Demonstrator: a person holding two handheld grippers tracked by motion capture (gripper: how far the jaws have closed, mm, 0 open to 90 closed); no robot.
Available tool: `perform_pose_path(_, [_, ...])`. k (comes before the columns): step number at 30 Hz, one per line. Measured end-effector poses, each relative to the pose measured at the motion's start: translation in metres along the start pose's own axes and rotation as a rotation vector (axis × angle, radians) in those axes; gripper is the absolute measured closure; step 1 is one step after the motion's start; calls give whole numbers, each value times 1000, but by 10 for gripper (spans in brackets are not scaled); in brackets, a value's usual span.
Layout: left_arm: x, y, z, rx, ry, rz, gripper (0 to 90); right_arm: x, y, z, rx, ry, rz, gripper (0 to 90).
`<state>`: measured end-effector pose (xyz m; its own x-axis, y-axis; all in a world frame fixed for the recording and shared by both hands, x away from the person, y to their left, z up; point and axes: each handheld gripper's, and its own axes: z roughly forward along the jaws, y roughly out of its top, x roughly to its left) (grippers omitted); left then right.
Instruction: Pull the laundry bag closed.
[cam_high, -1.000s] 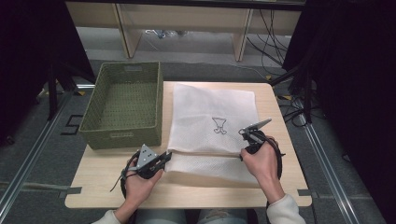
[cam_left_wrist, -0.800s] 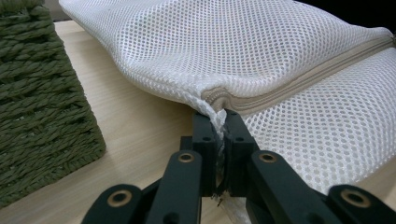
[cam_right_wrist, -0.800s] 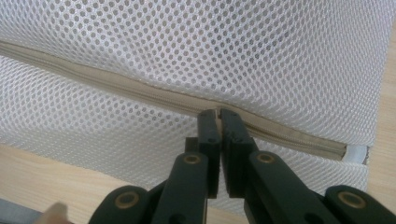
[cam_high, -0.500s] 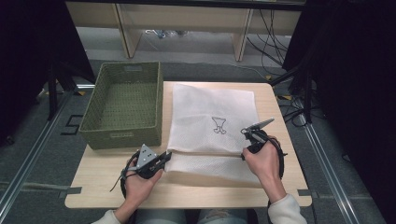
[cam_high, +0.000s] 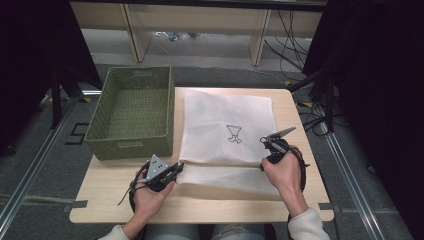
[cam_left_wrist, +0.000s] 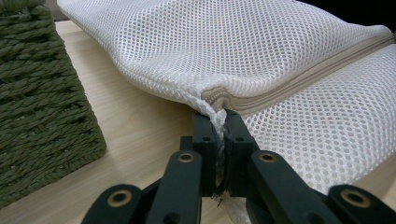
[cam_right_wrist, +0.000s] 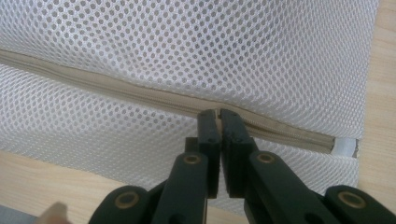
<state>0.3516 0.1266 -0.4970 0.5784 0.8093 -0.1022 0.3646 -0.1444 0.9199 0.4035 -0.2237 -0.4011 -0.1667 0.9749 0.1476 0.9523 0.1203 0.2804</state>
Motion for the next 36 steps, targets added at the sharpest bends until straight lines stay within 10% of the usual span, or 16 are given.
perform_pose_path(36, [1, 0, 0, 0, 0, -3, 845, -13, -1, -3, -10, 6, 30, 885])
